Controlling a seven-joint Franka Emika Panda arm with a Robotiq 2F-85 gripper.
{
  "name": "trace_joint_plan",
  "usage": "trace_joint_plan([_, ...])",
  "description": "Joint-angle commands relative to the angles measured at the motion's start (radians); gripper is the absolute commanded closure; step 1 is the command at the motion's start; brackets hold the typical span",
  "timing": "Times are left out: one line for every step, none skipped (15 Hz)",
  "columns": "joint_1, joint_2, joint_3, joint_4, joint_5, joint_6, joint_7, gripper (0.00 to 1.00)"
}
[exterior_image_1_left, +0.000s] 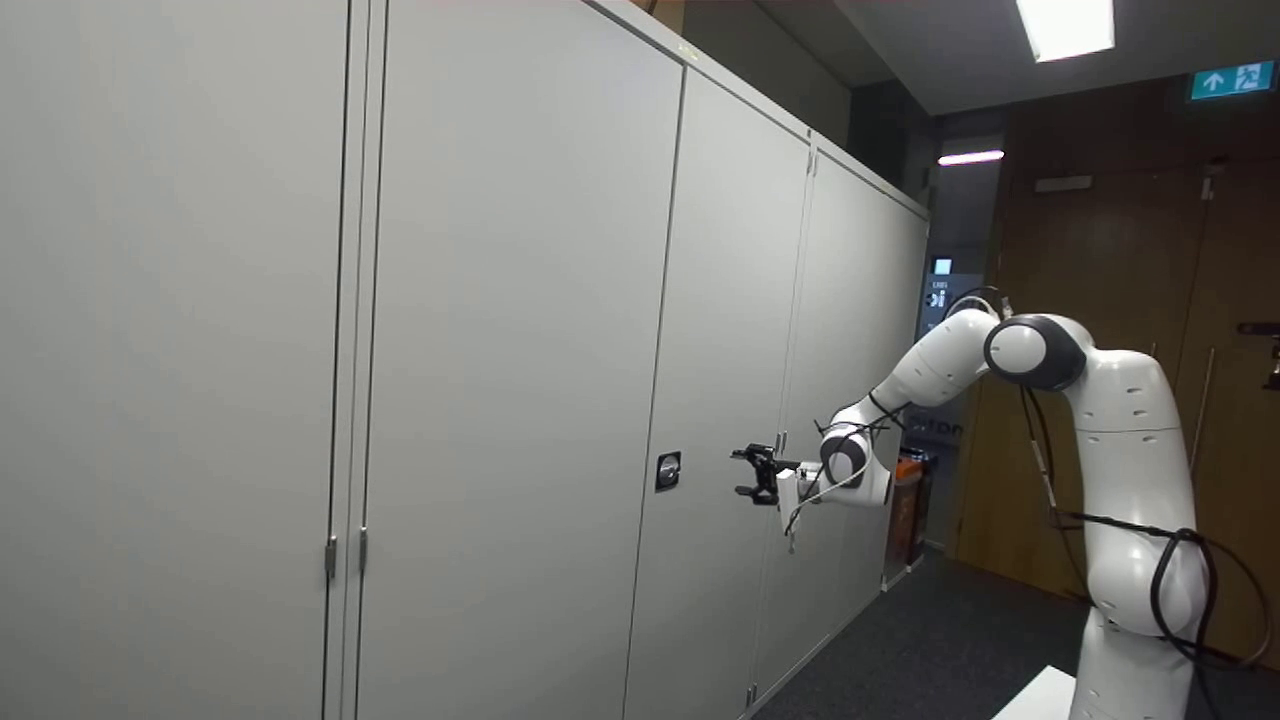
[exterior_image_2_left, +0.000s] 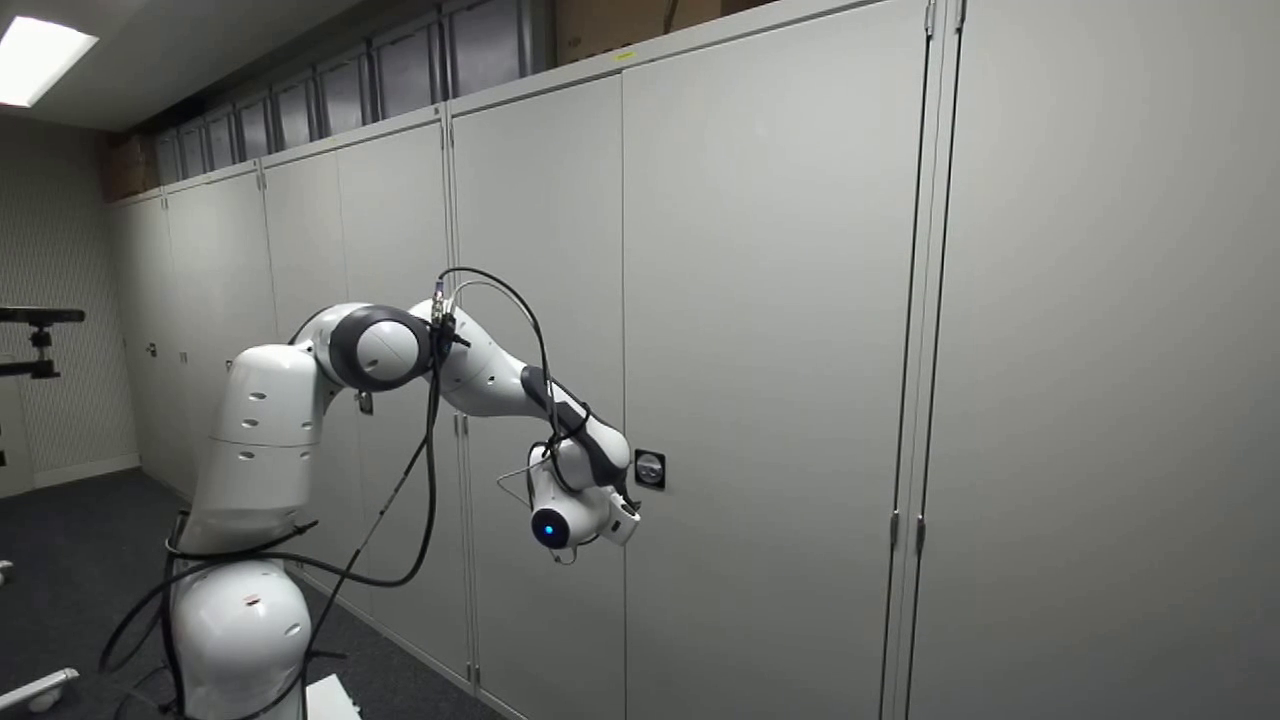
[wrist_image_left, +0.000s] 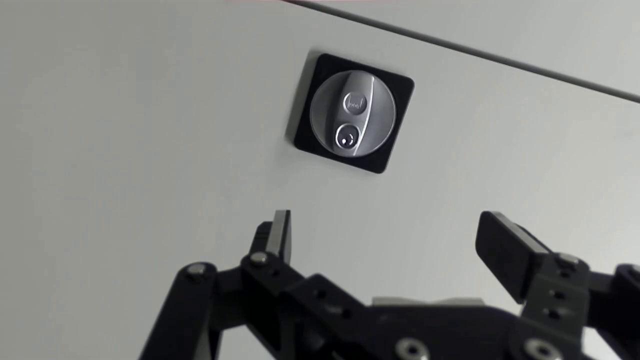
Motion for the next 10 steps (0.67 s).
trace_joint_plan([-0.014,0.015,-0.012,0.030,-0.002,-0.045,-0.002,0.00])
trace_joint_plan([-0.015,0.016,-0.013,0.032,-0.002,-0.049,-0.002,0.00])
trace_joint_plan([-0.015,0.017,-0.012,0.033,-0.002,-0.053,-0.004,0.00])
trace_joint_plan([-0.014,0.018,-0.011,0.037,-0.002,-0.053,-0.004,0.00])
trace_joint_plan([-0.013,0.020,-0.010,0.040,-0.002,-0.053,-0.004,0.00])
trace_joint_plan([-0.012,0.022,-0.010,0.044,-0.002,-0.054,-0.005,0.00])
trace_joint_plan([-0.011,0.027,-0.009,0.050,-0.002,-0.053,-0.005,0.00])
trace_joint_plan([-0.010,0.031,-0.008,0.055,-0.002,-0.052,-0.006,0.00])
trace_joint_plan([-0.009,0.038,-0.008,0.063,-0.002,-0.049,-0.008,0.00])
trace_joint_plan([-0.008,0.045,-0.007,0.071,-0.002,-0.047,-0.008,0.00])
